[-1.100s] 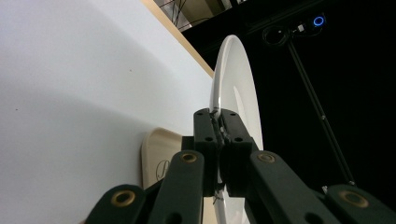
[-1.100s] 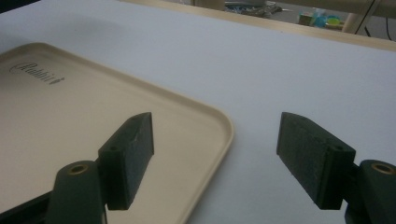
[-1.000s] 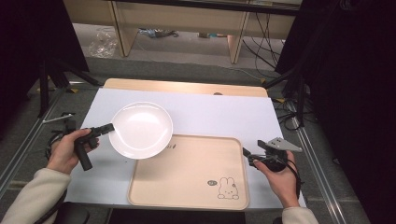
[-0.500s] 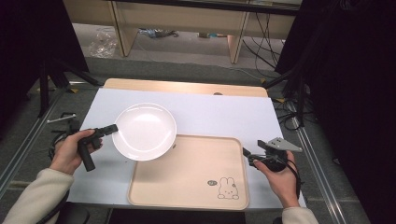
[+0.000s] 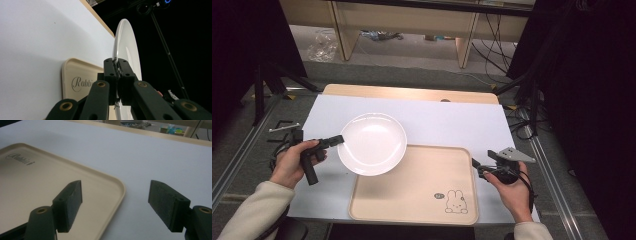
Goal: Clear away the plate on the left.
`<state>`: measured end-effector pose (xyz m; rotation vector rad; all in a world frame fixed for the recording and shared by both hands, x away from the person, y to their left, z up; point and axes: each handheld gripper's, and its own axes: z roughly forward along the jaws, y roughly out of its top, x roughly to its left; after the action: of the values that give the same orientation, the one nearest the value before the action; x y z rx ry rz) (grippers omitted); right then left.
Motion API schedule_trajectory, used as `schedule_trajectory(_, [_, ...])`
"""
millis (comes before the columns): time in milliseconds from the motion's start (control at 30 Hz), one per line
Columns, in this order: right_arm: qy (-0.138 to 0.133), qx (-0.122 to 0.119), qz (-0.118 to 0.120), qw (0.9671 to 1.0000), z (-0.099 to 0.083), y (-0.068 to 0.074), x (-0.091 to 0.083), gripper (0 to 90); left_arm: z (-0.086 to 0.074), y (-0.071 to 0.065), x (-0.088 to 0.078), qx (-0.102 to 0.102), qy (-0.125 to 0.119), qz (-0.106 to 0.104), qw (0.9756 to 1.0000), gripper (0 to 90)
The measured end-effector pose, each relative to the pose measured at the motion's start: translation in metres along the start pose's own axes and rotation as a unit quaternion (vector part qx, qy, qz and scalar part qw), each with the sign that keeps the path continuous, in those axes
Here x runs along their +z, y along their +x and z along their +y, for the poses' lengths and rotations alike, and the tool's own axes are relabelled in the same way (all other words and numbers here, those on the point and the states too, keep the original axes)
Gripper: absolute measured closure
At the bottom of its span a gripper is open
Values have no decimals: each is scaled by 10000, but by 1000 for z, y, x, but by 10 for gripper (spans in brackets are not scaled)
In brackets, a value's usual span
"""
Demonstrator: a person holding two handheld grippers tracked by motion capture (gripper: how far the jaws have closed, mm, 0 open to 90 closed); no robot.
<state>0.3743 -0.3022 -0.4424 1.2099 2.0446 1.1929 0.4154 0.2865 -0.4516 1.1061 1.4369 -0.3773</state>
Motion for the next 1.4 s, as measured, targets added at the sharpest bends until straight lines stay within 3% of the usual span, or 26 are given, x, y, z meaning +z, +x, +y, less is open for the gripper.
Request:
schedule_trajectory(133, [4, -1, 0, 10000, 0, 0, 0, 281, -2, 0, 3, -24, -29, -56, 10000, 865])
schedule_trajectory(200, [-147, 39, 39, 9999, -1, 0, 3, 281, -3, -1, 4, -9, 41, 8, 10000, 864])
schedule_trajectory(367, [-147, 38, 44, 9999, -1, 0, 3, 281, -4, -2, 5, 14, 57, -20, 10000, 865])
schedule_trajectory(400, [-148, 42, 45, 9999, -1, 0, 3, 281, -5, -2, 6, -8, -14, -129, 9999, 865])
schedule_trajectory(433, [-148, 40, 45, 9999, -1, 0, 3, 281, -5, -3, 6, 5, 82, -28, 10000, 865])
schedule_trajectory(533, [-119, 68, 50, 9999, -1, 1, 2, 281, -7, -4, 8, 16, 120, -23, 9999, 865])
schedule_trajectory(867, [-143, 41, 48, 9999, -1, 1, 3, 281, -12, -7, 14, 7, 148, -154, 9998, 865])
schedule_trajectory(933, [-144, 47, 38, 9999, -1, 0, 3, 281, -12, -7, 14, 37, 221, -55, 9997, 865])
schedule_trajectory(1100, [-112, 66, 64, 9999, -1, 1, 2, 281, -13, -8, 16, 27, 243, -85, 9997, 865])
schedule_trajectory(1167, [-143, 41, 44, 9999, -1, 1, 3, 281, -15, -8, 18, 5, 202, -188, 9996, 865])
schedule_trajectory(1233, [-142, 38, 48, 9999, -1, 0, 3, 281, -15, -9, 18, 27, 291, -92, 9995, 865])
schedule_trajectory(1400, [-116, 67, 67, 9999, -1, 1, 2, 281, -17, -10, 20, 37, 306, -166, 9994, 865])
